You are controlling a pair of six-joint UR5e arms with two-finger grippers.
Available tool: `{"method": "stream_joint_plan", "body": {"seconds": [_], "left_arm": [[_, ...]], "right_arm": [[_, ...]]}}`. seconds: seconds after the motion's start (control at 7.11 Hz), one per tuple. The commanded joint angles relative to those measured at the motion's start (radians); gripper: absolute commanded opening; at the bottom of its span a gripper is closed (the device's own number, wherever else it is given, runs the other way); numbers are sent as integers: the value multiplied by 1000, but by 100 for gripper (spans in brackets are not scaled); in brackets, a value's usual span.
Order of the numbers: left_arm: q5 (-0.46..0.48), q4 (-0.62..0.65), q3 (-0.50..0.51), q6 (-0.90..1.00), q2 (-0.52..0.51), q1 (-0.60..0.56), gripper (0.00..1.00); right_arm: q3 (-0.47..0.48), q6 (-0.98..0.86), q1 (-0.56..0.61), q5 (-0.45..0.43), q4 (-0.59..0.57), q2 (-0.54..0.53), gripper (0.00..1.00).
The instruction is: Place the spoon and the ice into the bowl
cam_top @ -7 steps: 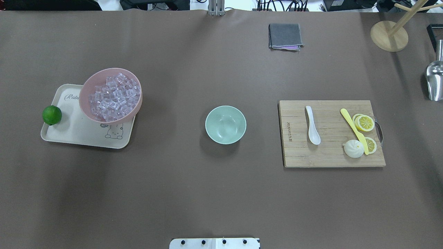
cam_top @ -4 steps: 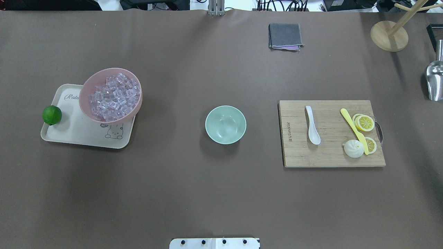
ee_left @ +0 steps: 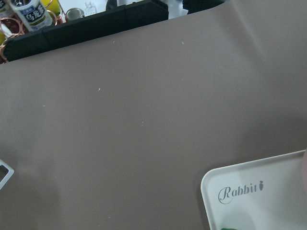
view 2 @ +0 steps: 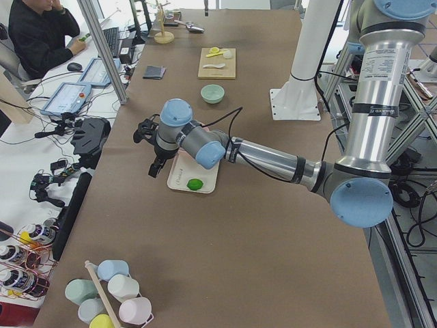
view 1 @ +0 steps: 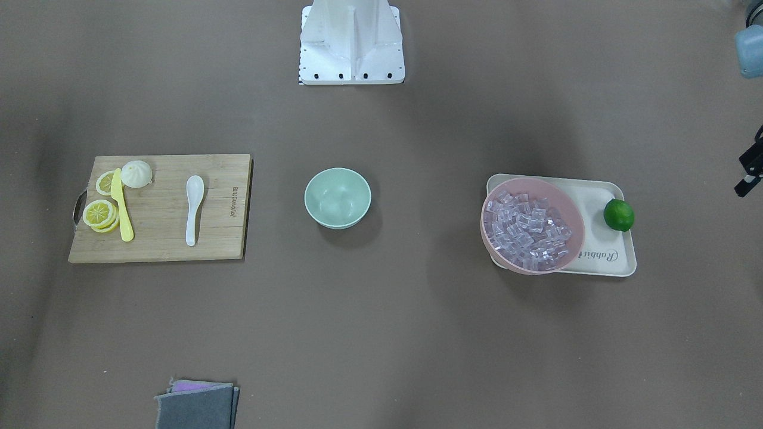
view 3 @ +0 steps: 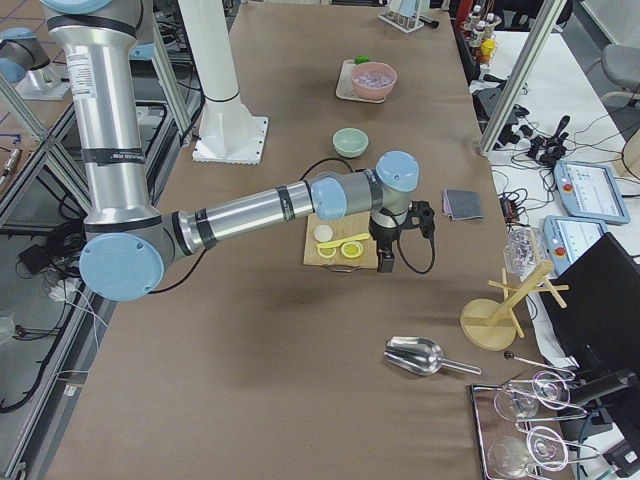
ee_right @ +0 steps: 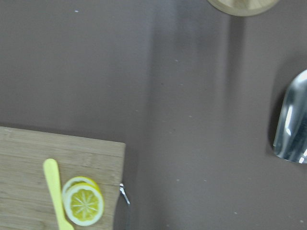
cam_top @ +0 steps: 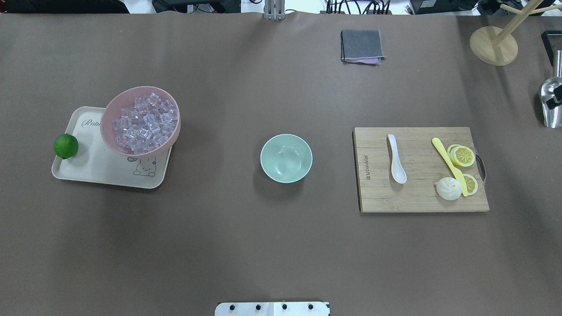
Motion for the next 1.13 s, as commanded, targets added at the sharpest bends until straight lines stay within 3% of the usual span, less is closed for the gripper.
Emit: {"method": "stream_joint_plan", "body": {"seconds": [0.0,0.14,0.28,0.42,0.56,0.84,0.99], "left_arm": [[4,19,0,-100,-48,63,98],[6,13,-3,-107,-49,74,98],[29,-12,-5,-121,-39,81,98],[80,-48,0,-177,-36,109,98],[82,-49,6,-214,-47,146,98],[111,-50,3,-253,-61,186,98],[113,-50,3,-256,-67,187,98]], "right_arm": [[29,173,-142,-16,5,70,100],[18,198,-207,-74,149,69,100],[6,327,-297,-192,284,58,100],[4,535,-392,-216,331,73,100],[-1,613,-451,-219,366,99,100],[-13,681,-557,-342,374,136,100],[-51,738,-568,-358,376,156,100]]}}
